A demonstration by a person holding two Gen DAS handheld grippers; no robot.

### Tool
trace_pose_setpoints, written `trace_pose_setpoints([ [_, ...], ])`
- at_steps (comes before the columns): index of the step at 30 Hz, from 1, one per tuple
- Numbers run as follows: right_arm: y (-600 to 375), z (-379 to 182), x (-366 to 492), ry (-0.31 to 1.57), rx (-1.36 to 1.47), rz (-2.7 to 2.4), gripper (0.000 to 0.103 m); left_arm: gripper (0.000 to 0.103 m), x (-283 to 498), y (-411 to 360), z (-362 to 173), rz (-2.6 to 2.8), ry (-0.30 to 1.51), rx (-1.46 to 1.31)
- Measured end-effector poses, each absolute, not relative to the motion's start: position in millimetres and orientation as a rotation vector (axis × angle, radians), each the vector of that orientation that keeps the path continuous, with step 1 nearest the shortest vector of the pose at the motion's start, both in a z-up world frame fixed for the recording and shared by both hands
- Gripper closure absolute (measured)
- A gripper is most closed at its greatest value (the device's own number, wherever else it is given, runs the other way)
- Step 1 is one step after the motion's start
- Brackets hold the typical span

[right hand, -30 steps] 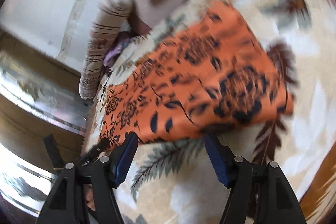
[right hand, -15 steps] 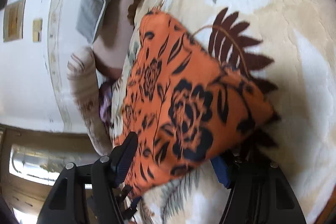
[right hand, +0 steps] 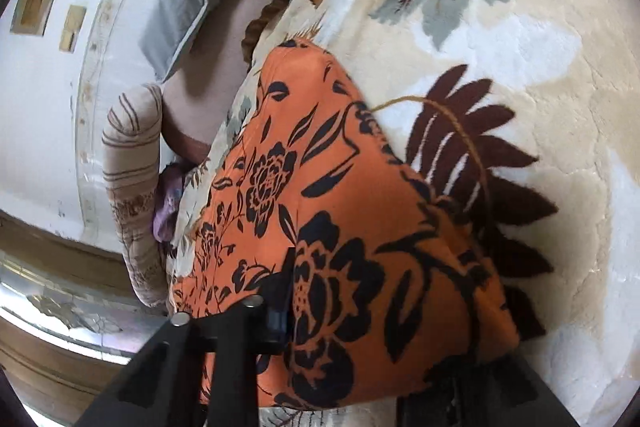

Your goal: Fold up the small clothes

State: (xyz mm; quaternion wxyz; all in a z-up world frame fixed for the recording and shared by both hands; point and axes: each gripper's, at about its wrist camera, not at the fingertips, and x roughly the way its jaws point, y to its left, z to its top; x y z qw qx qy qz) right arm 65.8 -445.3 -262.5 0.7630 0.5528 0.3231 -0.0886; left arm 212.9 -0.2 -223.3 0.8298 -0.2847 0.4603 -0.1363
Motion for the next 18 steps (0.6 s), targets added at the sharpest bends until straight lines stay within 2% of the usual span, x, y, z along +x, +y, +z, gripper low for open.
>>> trace_pose_setpoints([
  [3,-440,-246,64,0.674,1.112,-0.202,0.085,0.083,205,-4,-212,-0.287,0.949,-0.553],
  [14,-419,-186,6,0.611,0.998,-0.192,0.086,0.084,133,15,-172,-0.352,0.946,-0.472],
  [17,-408,-195,-14,0.68,1.006,-0.196,0.086,0.081,103,26,-185,-0.337,0.985,-0.422],
  [18,-409,-204,-16,0.738,1.029,-0.206,0.082,0.078,100,28,-194,-0.321,1.033,-0.405],
])
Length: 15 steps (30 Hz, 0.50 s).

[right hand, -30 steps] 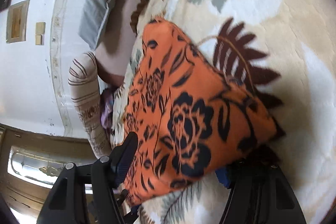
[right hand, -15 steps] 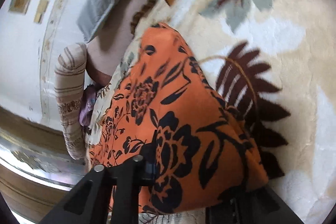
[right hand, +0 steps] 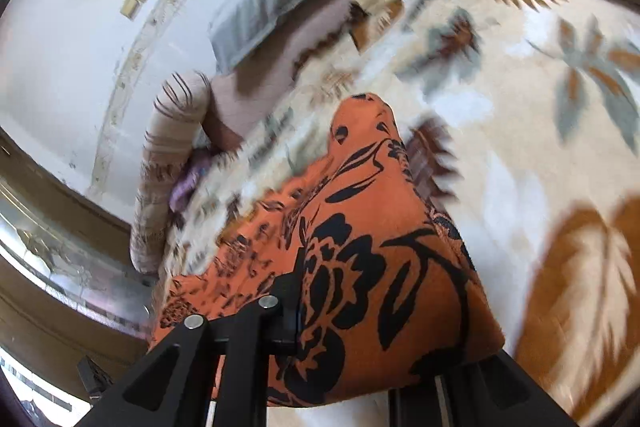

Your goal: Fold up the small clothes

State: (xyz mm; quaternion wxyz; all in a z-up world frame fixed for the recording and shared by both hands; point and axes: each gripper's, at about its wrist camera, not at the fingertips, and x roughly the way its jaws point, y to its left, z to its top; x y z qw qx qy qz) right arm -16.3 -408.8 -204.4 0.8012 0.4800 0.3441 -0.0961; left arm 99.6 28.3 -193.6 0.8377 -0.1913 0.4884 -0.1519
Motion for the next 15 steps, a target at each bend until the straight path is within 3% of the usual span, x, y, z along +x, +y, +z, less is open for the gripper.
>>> trace_pose_setpoints([
  [3,-420,-229,-13,0.86,1.154,-0.233,0.078,0.07,95,50,-208,-0.311,1.11,-0.496],
  [10,-456,-198,-42,0.774,1.178,-0.289,0.077,0.067,69,79,-154,-0.232,0.977,-0.366],
  [14,-479,-175,-71,0.67,1.115,-0.462,0.072,0.051,66,68,-119,-0.182,0.835,-0.226],
  [15,-480,-168,-73,0.628,1.094,-0.465,0.072,0.043,64,61,-110,-0.184,0.787,-0.19],
])
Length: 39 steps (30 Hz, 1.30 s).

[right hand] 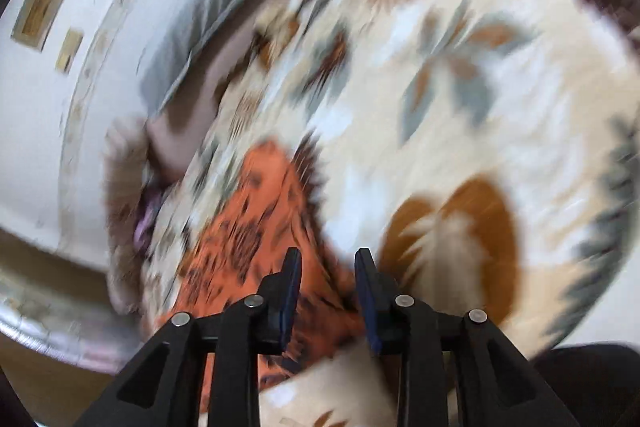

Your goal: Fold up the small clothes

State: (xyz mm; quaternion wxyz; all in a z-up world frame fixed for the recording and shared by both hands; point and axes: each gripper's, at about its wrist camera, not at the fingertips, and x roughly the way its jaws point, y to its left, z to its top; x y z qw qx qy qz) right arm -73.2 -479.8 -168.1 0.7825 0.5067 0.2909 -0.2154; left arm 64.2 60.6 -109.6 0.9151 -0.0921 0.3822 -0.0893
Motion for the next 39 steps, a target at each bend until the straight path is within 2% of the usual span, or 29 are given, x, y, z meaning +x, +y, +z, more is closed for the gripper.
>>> trace_pose_setpoints([
  [2,-473,-158,-65,0.593,1.039,-0.412,0.072,0.028,63,51,-101,-0.194,0.738,-0.129],
  [5,-453,-149,-31,0.607,0.908,-0.31,0.072,0.027,70,22,-105,-0.213,0.72,-0.039],
  [8,-427,-149,6,0.645,0.809,-0.19,0.072,0.027,81,-5,-125,-0.222,0.777,0.039],
  [10,-417,-163,25,0.715,0.795,-0.156,0.072,0.027,90,-14,-148,-0.228,0.829,0.056],
  [13,-406,-206,54,0.928,0.797,-0.144,0.072,0.027,101,-19,-187,-0.205,0.935,0.085],
  [15,-398,-206,56,0.877,0.704,-0.161,0.073,0.018,99,-23,-198,-0.212,0.896,0.131],
  [19,-387,-205,67,0.889,0.59,-0.173,0.07,0.012,98,-34,-202,-0.196,0.859,0.214],
  [20,-389,-205,68,0.891,0.615,-0.165,0.065,0.011,99,-32,-203,-0.201,0.859,0.204],
  [22,-396,-204,71,0.881,0.703,-0.079,0.041,0.008,100,-30,-204,-0.206,0.855,0.204],
  [23,-394,-203,76,0.878,0.725,-0.028,0.022,0.005,101,-31,-205,-0.204,0.853,0.206],
  [24,-392,-202,78,0.891,0.71,-0.005,0.015,0.003,102,-31,-206,-0.201,0.852,0.206],
  [28,-368,-198,86,0.93,0.547,-0.055,0.014,0.0,107,-29,-211,-0.216,0.857,0.188],
  [31,-376,-194,80,0.88,0.639,-0.052,0.015,0.0,105,-29,-211,-0.217,0.841,0.195],
  [37,-416,-170,40,0.687,0.942,0.072,0.045,0.0,101,-25,-203,-0.213,0.791,0.178],
  [38,-418,-171,31,0.668,0.993,0.083,0.054,0.0,101,-24,-200,-0.209,0.775,0.171],
  [39,-417,-173,25,0.664,1.024,0.085,0.055,0.0,100,-22,-196,-0.204,0.759,0.159],
])
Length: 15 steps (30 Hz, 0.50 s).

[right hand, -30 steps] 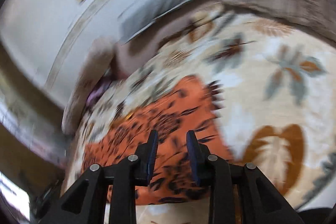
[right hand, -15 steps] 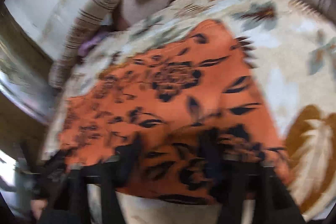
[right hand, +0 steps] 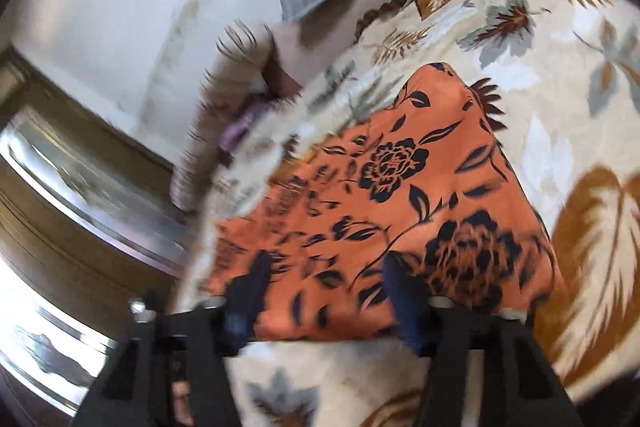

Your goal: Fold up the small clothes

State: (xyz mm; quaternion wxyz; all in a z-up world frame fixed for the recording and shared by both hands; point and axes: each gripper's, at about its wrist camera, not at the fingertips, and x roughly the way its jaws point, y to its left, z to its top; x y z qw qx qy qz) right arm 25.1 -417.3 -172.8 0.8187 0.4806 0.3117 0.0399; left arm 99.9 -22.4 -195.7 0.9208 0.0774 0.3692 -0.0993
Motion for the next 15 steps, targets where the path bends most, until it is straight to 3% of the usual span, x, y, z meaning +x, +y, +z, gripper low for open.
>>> trace_pose_setpoints([
  [10,-430,-235,-3,0.743,1.308,-0.079,0.054,0.0,111,0,-190,-0.086,0.781,0.098],
  [15,-446,-246,-3,0.706,1.364,-0.125,0.042,0.0,117,8,-195,-0.064,0.82,0.081],
])
